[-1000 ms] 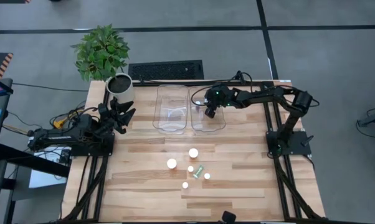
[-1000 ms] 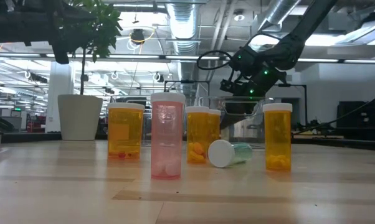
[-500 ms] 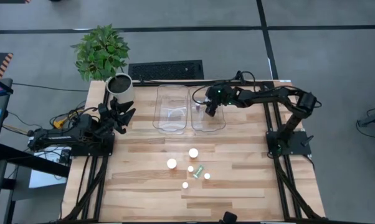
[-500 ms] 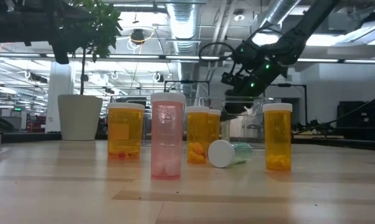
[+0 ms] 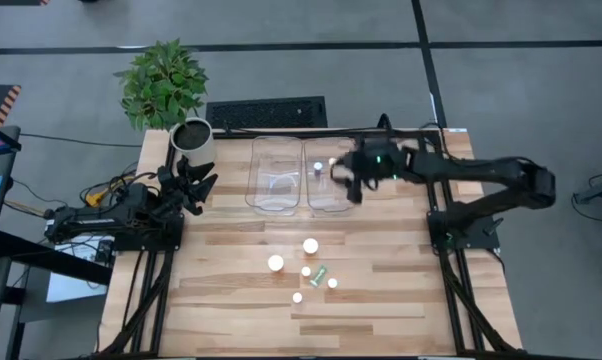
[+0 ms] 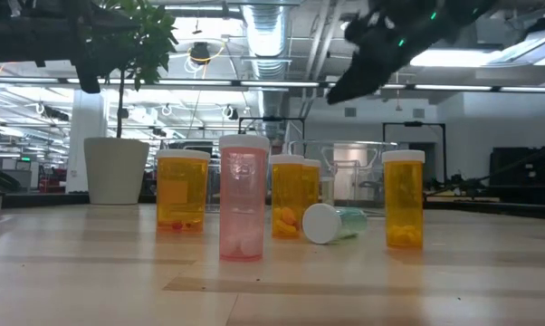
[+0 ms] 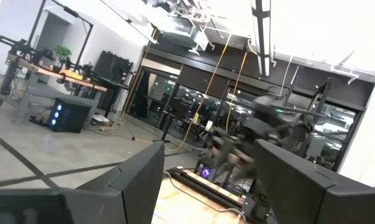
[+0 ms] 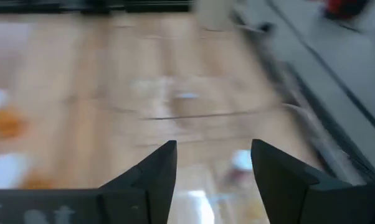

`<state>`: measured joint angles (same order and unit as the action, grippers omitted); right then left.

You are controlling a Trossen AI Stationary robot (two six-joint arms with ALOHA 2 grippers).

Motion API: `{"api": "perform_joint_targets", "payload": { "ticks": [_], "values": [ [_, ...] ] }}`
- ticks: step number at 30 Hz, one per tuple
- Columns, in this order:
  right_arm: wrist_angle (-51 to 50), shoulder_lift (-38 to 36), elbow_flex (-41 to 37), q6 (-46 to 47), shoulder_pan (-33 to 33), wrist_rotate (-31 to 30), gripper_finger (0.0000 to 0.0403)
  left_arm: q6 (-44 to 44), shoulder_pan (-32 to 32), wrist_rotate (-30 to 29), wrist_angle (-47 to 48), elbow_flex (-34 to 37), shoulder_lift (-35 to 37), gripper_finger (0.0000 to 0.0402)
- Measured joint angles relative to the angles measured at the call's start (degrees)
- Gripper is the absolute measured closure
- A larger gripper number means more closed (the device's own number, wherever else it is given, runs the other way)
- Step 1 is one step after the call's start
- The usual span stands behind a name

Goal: Pick and place medicine bottles into bin by pill shape (circle, oval)
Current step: Put the right small orange tablet bottle into the right transparent bin

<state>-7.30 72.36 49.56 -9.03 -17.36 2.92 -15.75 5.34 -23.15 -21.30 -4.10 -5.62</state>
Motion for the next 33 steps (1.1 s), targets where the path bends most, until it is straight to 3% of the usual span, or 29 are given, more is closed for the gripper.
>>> {"api": "perform_joint_targets", "payload": {
  "ticks": [9,18,23,33],
  "values": [
    [-5.4,2.2,-0.1,12.3,22.6,-0.2,0.0198,-0.9,0.0,0.1,1.5,0.0,0.0,0.0161],
    [2.9,10.3,-0.1,22.9,40.1,-12.6,0.0203,-2.0,0.0,0.1,1.8,0.0,-0.1,0.0161],
    [9.0,17.1,-0.2,26.0,45.2,-17.9,0.0202,-3.2,0.0,0.1,2.8,0.0,0.0,0.0161],
    [14.6,26.1,-0.1,30.2,47.2,-19.7,0.0191,-5.0,0.0,0.0,3.9,0.0,0.0,0.0161]
  ]
}}
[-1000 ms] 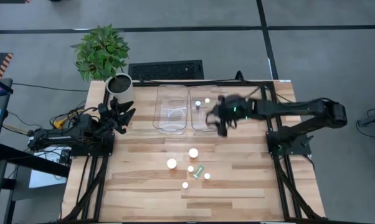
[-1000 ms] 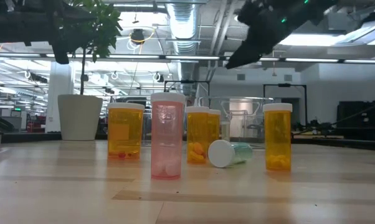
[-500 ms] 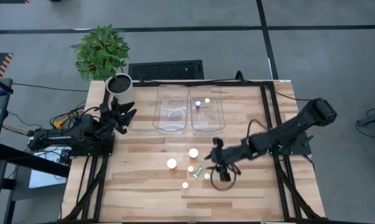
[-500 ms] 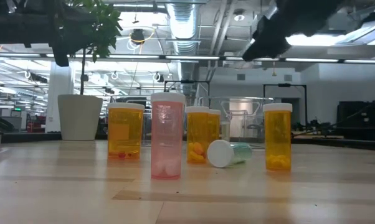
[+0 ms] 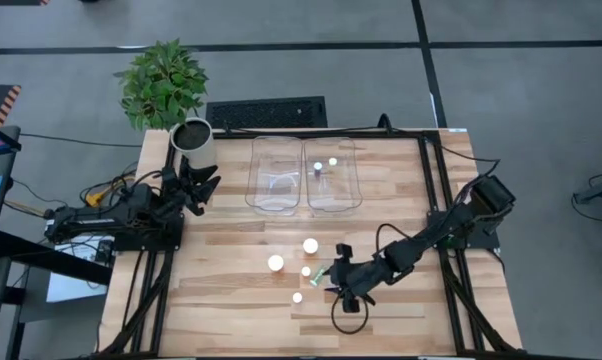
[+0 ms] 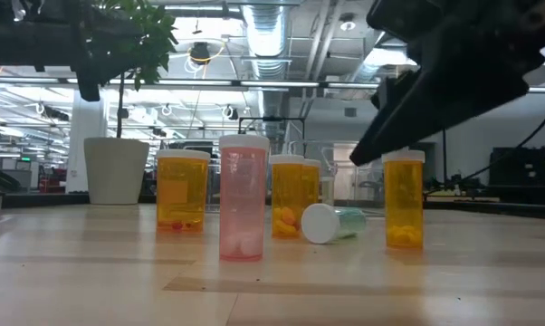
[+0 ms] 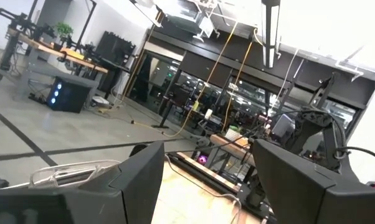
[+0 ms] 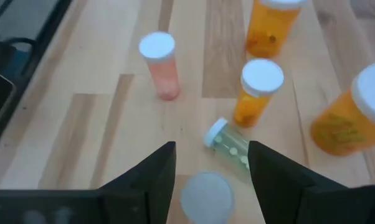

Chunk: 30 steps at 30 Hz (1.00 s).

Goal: Pick and place medicine bottles into bin by pill shape (circle, oval)
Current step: Put the right small orange tablet bottle into the right transparent bin

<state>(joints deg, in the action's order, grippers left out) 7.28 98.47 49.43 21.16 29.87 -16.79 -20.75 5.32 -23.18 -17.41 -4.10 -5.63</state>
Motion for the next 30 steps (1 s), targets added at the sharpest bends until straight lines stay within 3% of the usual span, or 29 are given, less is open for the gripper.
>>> {"api": "perform_joint_targets", "payload": {
  "ticks": [22,30],
  "values": [
    [-1.4,-0.7,-1.9,3.6,0.5,-0.5,0.019,-0.1,0.0,0.1,0.0,0.0,0.0,0.0161],
    [-1.8,-0.7,-1.9,3.0,0.4,-0.4,0.0229,-0.1,0.0,0.1,0.0,0.0,0.0,0.0162]
  ]
}}
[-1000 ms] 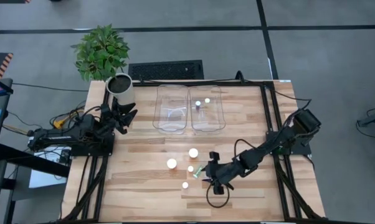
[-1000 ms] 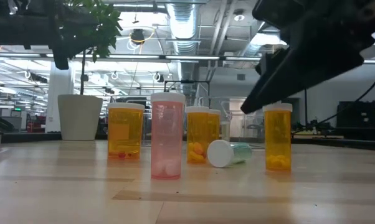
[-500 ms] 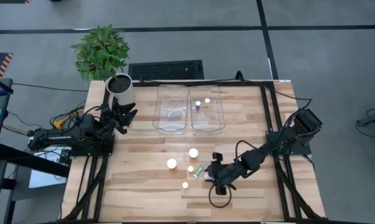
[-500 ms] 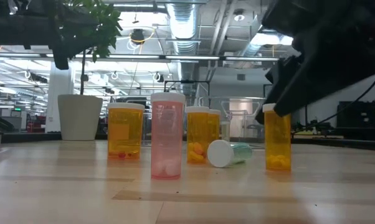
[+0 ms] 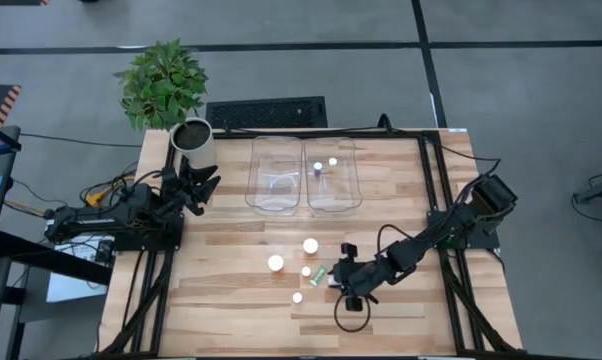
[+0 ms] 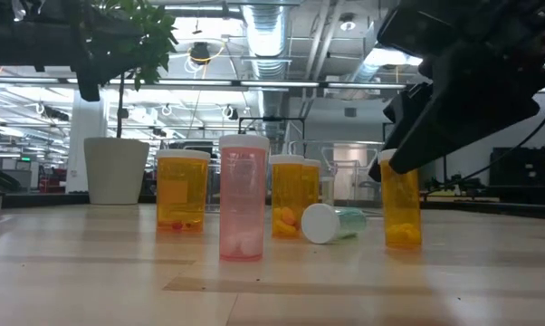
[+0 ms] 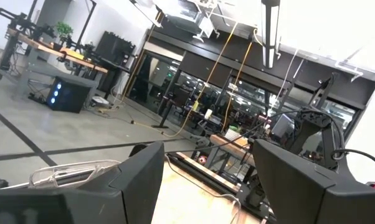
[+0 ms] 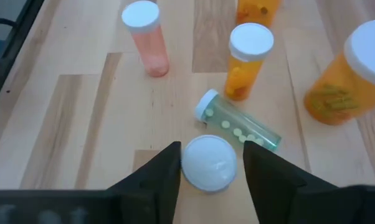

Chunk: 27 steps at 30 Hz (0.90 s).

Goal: Pick and place medicine bottles into bin by pill shape (circle, oval)
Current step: Put the right small orange tablet bottle into the right transparent bin

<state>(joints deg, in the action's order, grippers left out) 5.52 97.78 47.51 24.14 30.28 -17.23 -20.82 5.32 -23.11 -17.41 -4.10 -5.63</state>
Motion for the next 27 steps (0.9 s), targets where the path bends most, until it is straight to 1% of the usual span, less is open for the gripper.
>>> {"api": "perform_joint_targets", "payload": {
  "ticks": [5,8,12,16,20,24,27],
  "values": [
    [0.0,0.0,0.0,0.0,0.0,0.0,0.0268,0.0,0.0,0.0,0.0,0.0,0.0,0.0161],
    [0.1,0.0,0.0,-0.2,0.0,0.0,0.0285,0.0,0.0,0.0,0.0,0.0,0.0,0.0161],
    [0.1,0.0,0.0,-0.2,0.0,0.0,0.0287,0.0,0.0,0.0,0.0,0.0,0.0,0.0161],
    [-0.4,-1.0,0.0,-0.7,-0.4,0.1,0.0271,0.0,0.0,0.0,0.0,0.0,0.0,0.0161],
    [-3.4,-5.3,0.1,-2.4,-1.2,0.1,0.0267,0.0,0.0,0.1,0.0,0.0,0.0,0.0161],
    [-9.7,-12.8,0.0,-6.5,-2.8,-0.2,0.0275,0.0,0.0,0.1,0.0,0.0,0.0,0.0161],
    [-14.9,-19.7,0.0,-10.9,-5.1,-3.5,0.0278,0.0,0.0,0.1,0.0,0.0,0.0,0.0161]
  ]
}}
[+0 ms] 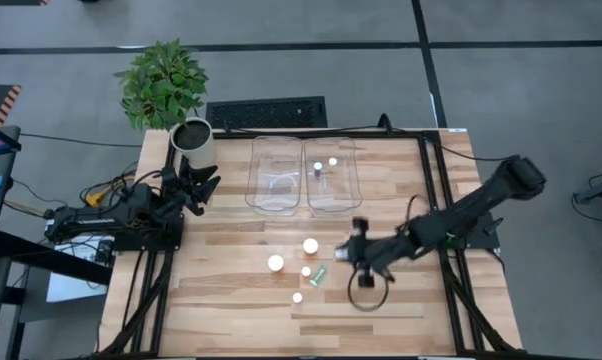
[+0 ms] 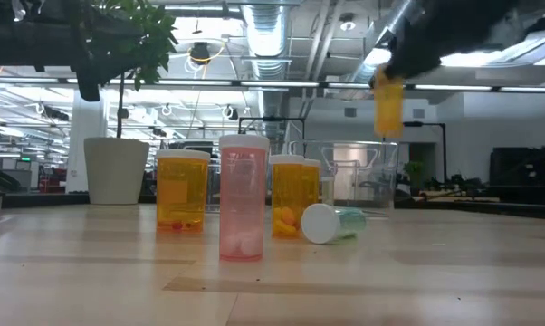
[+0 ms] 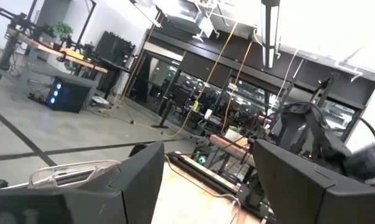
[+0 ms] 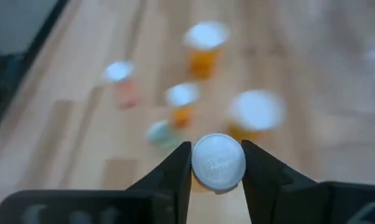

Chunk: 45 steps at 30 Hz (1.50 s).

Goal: Pick and place medicine bottles into bin by pill shape (circle, oval)
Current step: Put the right small orange tablet bottle into the right transparent bin

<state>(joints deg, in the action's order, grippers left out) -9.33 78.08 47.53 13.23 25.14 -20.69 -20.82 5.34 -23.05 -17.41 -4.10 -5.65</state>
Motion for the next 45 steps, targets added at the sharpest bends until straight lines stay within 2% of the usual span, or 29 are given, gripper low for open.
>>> {"api": "perform_joint_targets", "payload": {
  "ticks": [6,11,14,20,31,37,45],
  "values": [
    [-5.7,-12.3,0.1,-10.6,-9.2,-8.1,0.0274,0.0,0.0,0.3,0.0,0.0,0.0,0.0161],
    [-5.0,-17.0,0.1,-16.4,-20.8,-8.0,0.0275,0.1,0.0,0.3,0.0,0.0,0.0,0.0161],
    [-4.8,-16.9,0.1,-18.3,-27.2,-5.3,0.0273,0.1,0.0,0.3,0.0,0.0,0.0,0.0161],
    [-3.1,-11.2,0.0,-21.4,-37.8,5.7,0.0269,0.2,0.0,0.2,0.0,0.0,0.0,0.0161],
    [4.3,5.5,0.0,-24.4,-50.6,22.5,0.027,0.7,0.0,0.2,1.5,0.0,0.0,0.0161],
    [6.7,10.0,0.0,-25.1,-55.1,27.0,0.0272,0.6,0.0,0.2,1.5,0.0,0.0,0.0161],
    [6.4,13.3,0.0,-25.6,-56.8,28.9,0.0267,0.6,0.0,-0.2,1.5,0.0,0.0,0.0161]
  ]
}}
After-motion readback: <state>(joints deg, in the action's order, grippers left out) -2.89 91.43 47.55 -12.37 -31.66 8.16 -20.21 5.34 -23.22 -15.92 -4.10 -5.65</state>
